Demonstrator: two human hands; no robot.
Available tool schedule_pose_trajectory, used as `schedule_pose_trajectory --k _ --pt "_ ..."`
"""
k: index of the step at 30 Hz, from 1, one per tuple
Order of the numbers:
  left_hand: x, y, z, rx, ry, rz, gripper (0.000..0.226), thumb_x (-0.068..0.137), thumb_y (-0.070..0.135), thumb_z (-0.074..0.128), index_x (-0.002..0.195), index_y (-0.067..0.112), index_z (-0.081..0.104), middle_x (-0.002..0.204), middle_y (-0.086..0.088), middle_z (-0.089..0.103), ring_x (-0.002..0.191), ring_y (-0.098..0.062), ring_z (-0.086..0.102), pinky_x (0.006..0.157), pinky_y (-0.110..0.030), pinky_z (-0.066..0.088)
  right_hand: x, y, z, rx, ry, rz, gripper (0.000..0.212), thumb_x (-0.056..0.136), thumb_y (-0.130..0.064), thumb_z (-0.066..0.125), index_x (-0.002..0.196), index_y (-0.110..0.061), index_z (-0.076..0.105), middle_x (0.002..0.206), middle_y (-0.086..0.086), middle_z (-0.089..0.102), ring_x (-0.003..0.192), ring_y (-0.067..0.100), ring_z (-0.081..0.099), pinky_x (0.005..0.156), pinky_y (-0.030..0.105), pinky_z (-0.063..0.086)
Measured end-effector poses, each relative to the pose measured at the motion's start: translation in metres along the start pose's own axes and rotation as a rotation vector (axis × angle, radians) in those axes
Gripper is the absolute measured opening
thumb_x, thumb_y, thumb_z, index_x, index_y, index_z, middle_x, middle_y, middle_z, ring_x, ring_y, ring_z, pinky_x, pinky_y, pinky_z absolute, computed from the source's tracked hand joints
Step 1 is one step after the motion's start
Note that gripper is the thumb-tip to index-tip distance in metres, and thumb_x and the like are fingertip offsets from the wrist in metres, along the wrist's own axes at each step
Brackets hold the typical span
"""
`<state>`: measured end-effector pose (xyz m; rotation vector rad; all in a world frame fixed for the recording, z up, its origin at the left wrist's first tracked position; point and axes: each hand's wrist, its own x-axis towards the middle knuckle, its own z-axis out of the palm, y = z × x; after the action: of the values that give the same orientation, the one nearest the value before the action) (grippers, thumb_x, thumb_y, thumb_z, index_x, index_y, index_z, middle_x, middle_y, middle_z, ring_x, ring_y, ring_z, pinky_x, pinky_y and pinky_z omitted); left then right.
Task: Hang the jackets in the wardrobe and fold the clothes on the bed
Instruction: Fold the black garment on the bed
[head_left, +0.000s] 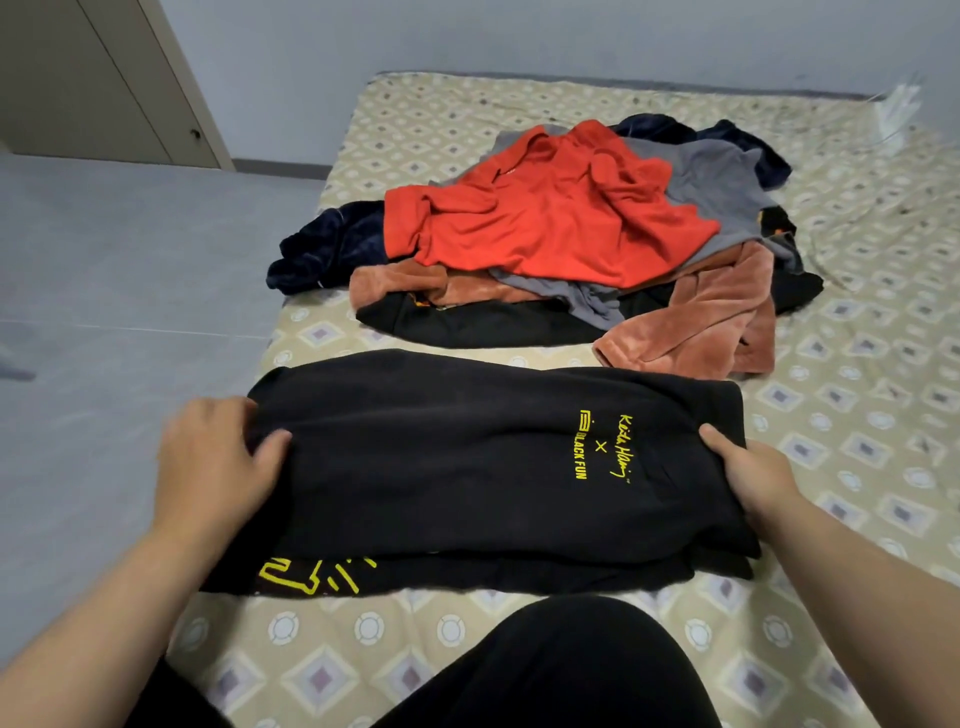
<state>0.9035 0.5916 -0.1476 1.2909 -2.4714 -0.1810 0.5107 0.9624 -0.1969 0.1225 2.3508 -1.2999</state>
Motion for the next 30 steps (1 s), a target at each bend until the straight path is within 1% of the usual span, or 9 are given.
schedule_pose_trajectory --k 2,4,8,12,13,15,18,24,30 --pt "-0.031 0.018 0.007 0.000 -0.131 0.426 0.039 0.073 0.038 0.065 0.102 0.011 0.065 0.093 -0.008 0.062 0.087 -0.034 0.059 0.076 -0.044 0.049 0.001 0.000 0.000 -0.004 0.012 -0.002 0.057 0.061 -0.069 0.071 0.083 -0.016 0.076 0.089 0.002 0.076 0.088 0.028 0.070 0.091 0.050 0.055" --pt "-0.049 0.030 0.016 0.036 -0.309 0.654 0.043 0.066 0.030 0.066 0.106 0.015 0.066 0.095 -0.002 0.061 0.084 -0.027 0.061 0.072 -0.039 0.051 0.000 0.000 0.000 -0.031 0.023 -0.004 0.054 0.065 -0.067 0.071 0.083 -0.016 0.075 0.091 0.003 0.075 0.090 0.029 0.069 0.092 0.050 0.054" --pt "-0.049 0.035 0.027 0.009 -0.385 0.629 0.045 0.063 0.022 0.064 0.105 0.010 0.071 0.101 -0.003 0.066 0.090 -0.027 0.066 0.076 -0.036 0.054 -0.017 -0.011 0.003 -0.079 0.068 -0.050 0.037 0.083 -0.052 0.070 0.088 -0.015 0.071 0.099 0.008 0.072 0.096 0.032 0.066 0.087 0.043 0.052" --pt "-0.052 0.022 0.027 0.023 -0.486 0.641 0.065 0.061 0.039 0.070 0.120 0.011 0.066 0.119 -0.004 0.064 0.108 -0.024 0.063 0.091 -0.036 0.053 -0.069 -0.022 0.016 -0.589 0.334 -0.420 0.060 0.084 -0.026 0.073 0.133 0.000 0.050 0.131 0.023 0.051 0.120 0.042 0.050 0.102 0.048 0.040" --pt "-0.055 0.019 0.026 0.008 -0.487 0.621 0.061 0.061 0.032 0.072 0.118 0.011 0.066 0.120 -0.005 0.064 0.109 -0.025 0.063 0.091 -0.035 0.054 -0.088 -0.022 0.020 -0.707 0.312 -0.618 0.058 0.082 -0.022 0.073 0.133 -0.001 0.052 0.130 0.021 0.052 0.118 0.040 0.050 0.102 0.048 0.039" --pt "-0.060 0.017 0.025 -0.015 -0.477 0.611 0.051 0.058 0.015 0.070 0.108 0.012 0.065 0.115 -0.004 0.062 0.104 -0.026 0.063 0.084 -0.033 0.055 -0.126 -0.021 0.031 -0.843 -0.004 -0.899 0.034 0.084 -0.022 0.070 0.116 -0.009 0.066 0.113 0.010 0.061 0.107 0.033 0.056 0.095 0.042 0.044" --pt "-0.063 0.016 0.016 0.079 -0.466 0.654 0.046 0.055 0.015 0.067 0.101 0.012 0.064 0.104 -0.004 0.060 0.092 -0.027 0.060 0.075 -0.035 0.054 -0.157 -0.036 0.054 -1.067 -0.483 -0.894 0.020 0.091 -0.036 0.065 0.101 -0.019 0.070 0.099 -0.001 0.066 0.098 0.022 0.060 0.084 0.033 0.048" --pt "-0.059 0.006 -0.011 0.204 -0.379 0.416 0.015 0.076 0.005 0.059 0.089 0.010 0.065 0.088 -0.007 0.060 0.086 -0.034 0.060 0.069 -0.044 0.048 -0.183 -0.085 0.120 -1.278 -0.654 -0.732 0.041 0.075 -0.053 0.077 0.100 -0.022 0.067 0.096 -0.004 0.063 0.095 0.023 0.060 0.075 0.034 0.052" --pt "-0.060 -0.014 -0.038 0.131 -0.280 0.445 0.015 0.078 0.003 0.060 0.088 0.014 0.064 0.086 -0.004 0.057 0.074 -0.033 0.060 0.053 -0.034 0.034 -0.200 -0.088 0.149 -1.293 -0.639 -0.839 0.024 0.084 -0.013 0.062 0.105 -0.023 0.068 0.109 0.003 0.066 0.101 0.027 0.062 0.071 0.029 0.043"
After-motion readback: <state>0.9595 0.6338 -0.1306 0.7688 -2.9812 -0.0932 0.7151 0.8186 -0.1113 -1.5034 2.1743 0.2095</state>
